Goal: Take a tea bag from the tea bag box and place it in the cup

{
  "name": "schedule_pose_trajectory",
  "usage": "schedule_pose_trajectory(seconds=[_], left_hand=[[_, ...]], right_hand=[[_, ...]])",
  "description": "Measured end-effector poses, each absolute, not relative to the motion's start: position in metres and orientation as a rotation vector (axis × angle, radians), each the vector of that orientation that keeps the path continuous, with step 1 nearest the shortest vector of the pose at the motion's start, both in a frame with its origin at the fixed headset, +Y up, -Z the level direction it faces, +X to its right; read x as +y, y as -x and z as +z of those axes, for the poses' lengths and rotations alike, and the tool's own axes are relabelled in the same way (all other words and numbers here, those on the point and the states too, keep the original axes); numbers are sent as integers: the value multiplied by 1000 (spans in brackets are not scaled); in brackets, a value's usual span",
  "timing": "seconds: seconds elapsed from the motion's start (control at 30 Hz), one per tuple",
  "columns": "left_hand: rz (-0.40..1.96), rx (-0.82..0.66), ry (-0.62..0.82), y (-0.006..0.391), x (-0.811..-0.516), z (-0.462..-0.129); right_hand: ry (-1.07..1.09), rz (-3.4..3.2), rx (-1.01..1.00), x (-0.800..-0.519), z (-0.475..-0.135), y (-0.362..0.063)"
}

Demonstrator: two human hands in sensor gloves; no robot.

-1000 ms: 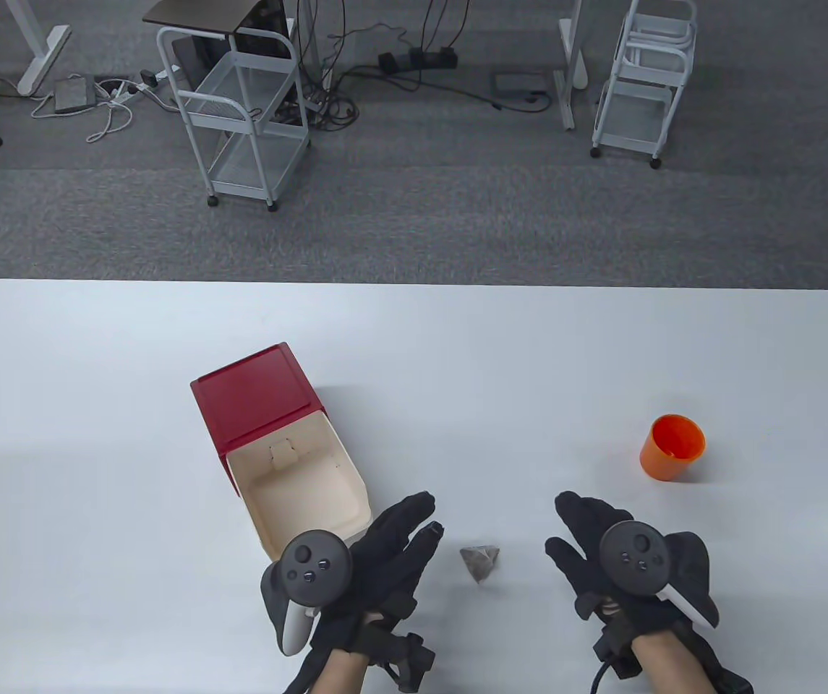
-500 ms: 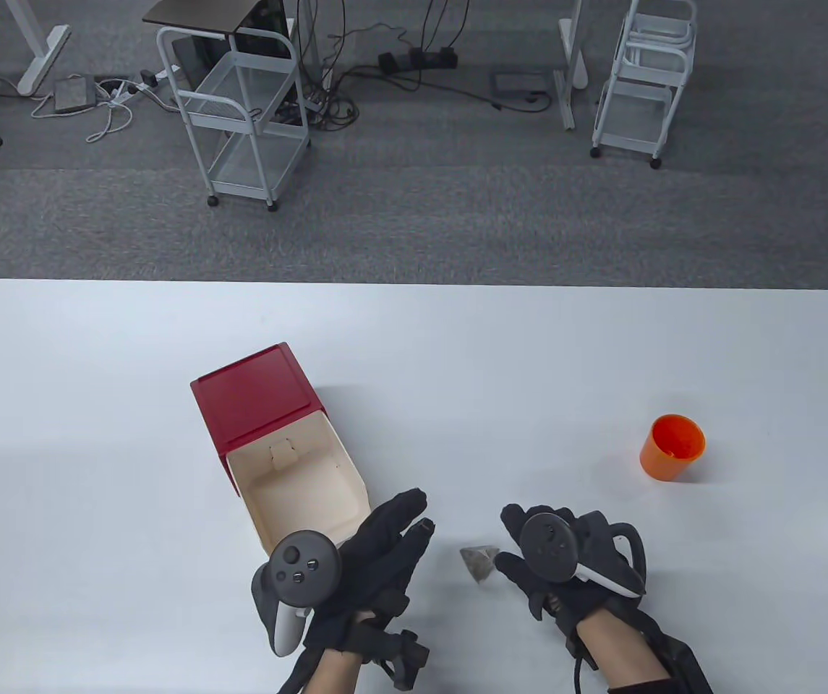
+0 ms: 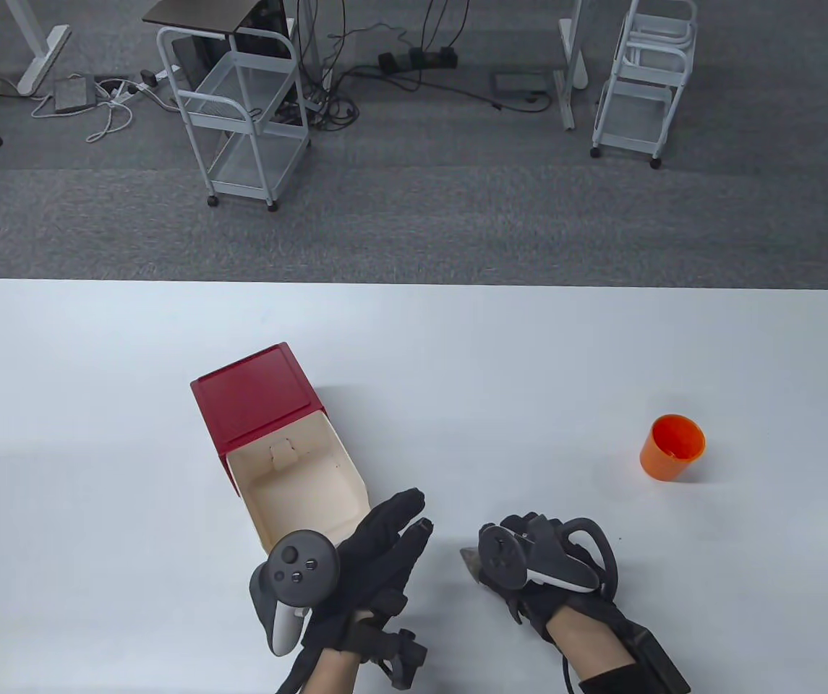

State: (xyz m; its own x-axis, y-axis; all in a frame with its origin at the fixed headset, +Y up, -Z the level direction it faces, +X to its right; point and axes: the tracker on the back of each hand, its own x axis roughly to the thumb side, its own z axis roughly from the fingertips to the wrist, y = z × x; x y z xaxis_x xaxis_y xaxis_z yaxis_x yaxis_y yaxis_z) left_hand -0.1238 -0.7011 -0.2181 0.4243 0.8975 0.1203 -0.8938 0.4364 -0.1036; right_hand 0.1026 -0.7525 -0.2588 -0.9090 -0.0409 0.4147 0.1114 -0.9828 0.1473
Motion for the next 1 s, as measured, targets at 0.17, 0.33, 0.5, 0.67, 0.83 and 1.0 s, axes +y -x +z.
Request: schedule_pose_trajectory(seconds=[0.17,0.33,0.5,0.67,0.83,1.0], left_hand=[[1116,-166,27,124,-701,-218],[1112,-166,29,124,-701,-218],[1113,-161,28,125,-701,-218],[1111,-159,29,125,-701,-218],[1111,-158,30,125,-701,-218],[1112,-155,31,126,-701,-219]], right_hand=[[665,-2963,-222,-751,-259,-103],[683,-2985,-172,-744,-261,-107],[653,-3035,-117,-731,-264,-119],[603,-3093,-35,-715,-267,-134],[530,-3154,41,-698,-270,-154],[424,-3207,101,-683,-274,-177]])
